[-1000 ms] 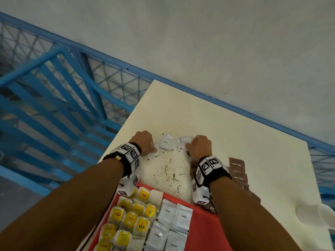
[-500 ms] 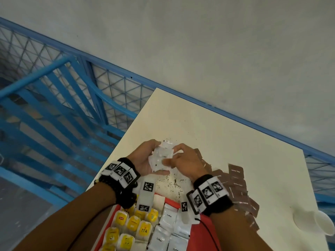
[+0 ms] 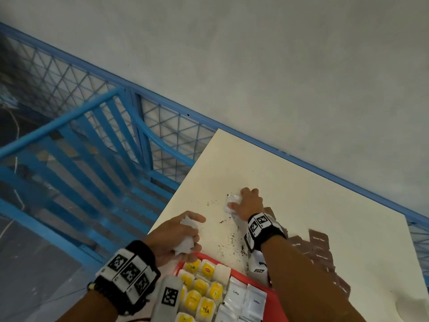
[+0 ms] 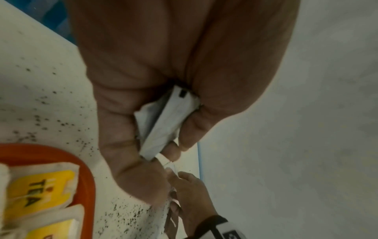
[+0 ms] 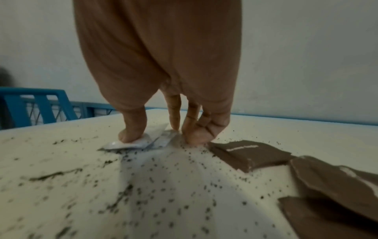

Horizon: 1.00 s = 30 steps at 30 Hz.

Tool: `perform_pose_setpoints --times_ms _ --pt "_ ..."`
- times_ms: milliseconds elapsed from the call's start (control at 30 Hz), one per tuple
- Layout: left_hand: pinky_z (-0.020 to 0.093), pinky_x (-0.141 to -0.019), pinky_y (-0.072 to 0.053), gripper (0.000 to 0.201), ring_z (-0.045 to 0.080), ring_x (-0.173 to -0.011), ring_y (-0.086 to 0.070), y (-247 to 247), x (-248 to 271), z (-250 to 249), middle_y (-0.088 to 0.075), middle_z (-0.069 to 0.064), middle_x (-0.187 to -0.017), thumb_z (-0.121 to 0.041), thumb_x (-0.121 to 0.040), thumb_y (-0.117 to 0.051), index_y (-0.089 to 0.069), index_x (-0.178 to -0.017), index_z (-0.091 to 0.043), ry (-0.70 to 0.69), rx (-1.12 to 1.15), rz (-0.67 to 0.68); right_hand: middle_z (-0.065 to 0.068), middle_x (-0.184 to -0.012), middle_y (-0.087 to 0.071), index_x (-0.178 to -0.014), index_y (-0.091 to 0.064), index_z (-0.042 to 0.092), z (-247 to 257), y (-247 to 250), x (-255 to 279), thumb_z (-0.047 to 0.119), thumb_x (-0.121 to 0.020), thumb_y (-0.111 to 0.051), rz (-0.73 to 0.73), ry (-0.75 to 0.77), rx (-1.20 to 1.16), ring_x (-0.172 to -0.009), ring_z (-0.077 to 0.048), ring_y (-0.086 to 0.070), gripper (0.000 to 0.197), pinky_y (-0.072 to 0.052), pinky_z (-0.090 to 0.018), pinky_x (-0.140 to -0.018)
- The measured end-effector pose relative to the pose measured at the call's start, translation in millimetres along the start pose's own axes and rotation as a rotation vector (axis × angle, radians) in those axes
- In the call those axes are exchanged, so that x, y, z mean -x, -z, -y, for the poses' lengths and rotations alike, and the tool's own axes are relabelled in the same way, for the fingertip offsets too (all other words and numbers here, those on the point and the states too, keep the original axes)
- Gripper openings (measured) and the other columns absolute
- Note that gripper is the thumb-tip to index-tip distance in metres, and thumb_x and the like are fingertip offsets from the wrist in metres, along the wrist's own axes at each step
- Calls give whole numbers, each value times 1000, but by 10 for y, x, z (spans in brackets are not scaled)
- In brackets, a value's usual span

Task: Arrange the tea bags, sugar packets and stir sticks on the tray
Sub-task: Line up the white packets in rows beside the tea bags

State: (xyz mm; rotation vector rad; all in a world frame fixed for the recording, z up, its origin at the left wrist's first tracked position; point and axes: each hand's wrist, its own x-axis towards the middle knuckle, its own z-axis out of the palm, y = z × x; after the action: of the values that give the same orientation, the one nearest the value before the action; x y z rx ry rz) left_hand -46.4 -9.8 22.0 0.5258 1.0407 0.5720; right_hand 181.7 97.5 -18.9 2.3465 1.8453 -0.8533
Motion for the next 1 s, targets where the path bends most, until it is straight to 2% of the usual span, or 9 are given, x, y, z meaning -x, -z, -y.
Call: perform_pose_setpoints --times_ms 100,167,233,400,567,700,867,933,1000 --pt "38 -57 -58 25 28 -73 -62 11 140 54 -55 11 -74 -3 -100 -44 -67 -96 -12 11 -23 4 -8 -117 -60 -117 -56 7 49 -48 42 29 -83 -72 4 0 -119 -108 -27 -58 44 -41 -26 -79" --pt "29 -47 -51 17 23 -63 -58 -24 181 86 -52 7 -69 -12 -102 -48 -62 -93 -10 14 13 -21 -5 -88 -60 -87 -58 8 74 -3 153 27 -85 -71 32 -17 -137 -81 -19 -59 23 -41 -22 -67" --pt "21 -40 -39 20 18 -53 -49 -98 213 98 -48 4 -65 -26 -101 -55 -56 -89 -10 0 47 -47 -1 -67 -50 -66 -45 12 70 92 302 28 -88 -66 12 -25 -231 -58 -13 -45 34 -36 -20 -53" --pt "20 -38 -34 38 18 -51 -45 -351 253 169 -48 6 -69 -41 -80 -70 -53 -91 -9 -38 152 -53 -8 -82 -66 -88 -68 8 -40 466 1097 18 -97 -56 118 38 -774 -69 -16 -59 19 -53 -27 -68" --pt "24 -43 -36 46 21 -60 -48 -810 475 239 -53 9 -76 -43 -79 -77 -55 -100 -9 -101 85 87 -16 -94 -73 -100 -70 10 -208 657 2136 15 -95 -65 106 83 -1082 -75 -21 -66 9 -55 -32 -67" --pt "27 -53 -48 41 20 -69 -60 -1169 749 465 -62 13 -90 -30 -85 -77 -57 -109 -4 -123 -170 252 -6 -96 -76 -105 -68 17 -468 426 2831 12 -89 -72 61 49 -1120 -78 -18 -71 18 -57 -35 -68" --pt "24 -47 -49 27 12 -56 -59 -1276 1045 890 -62 -2 -68 -25 -85 -77 -59 -100 -11 -77 -450 254 3 -102 -74 -100 -68 24 -913 67 3418 11 -82 -76 32 86 -977 -93 -14 -70 23 -54 -28 -73" --pt "24 -46 -47 30 14 -57 -55 -1304 1145 1075 -60 0 -69 -28 -83 -79 -59 -98 -11 -57 -415 276 -1 -97 -75 -98 -68 18 -1029 -67 3580 9 -82 -76 51 48 -1012 -86 -14 -69 20 -54 -28 -72" --pt "25 -47 -47 31 17 -61 -56 -1343 1236 1241 -62 6 -76 -24 -83 -78 -56 -100 -12 -49 -304 275 -4 -84 -75 -99 -64 4 -1057 -179 3684 3 -82 -74 47 -36 -1137 -71 -12 -67 19 -51 -22 -59"
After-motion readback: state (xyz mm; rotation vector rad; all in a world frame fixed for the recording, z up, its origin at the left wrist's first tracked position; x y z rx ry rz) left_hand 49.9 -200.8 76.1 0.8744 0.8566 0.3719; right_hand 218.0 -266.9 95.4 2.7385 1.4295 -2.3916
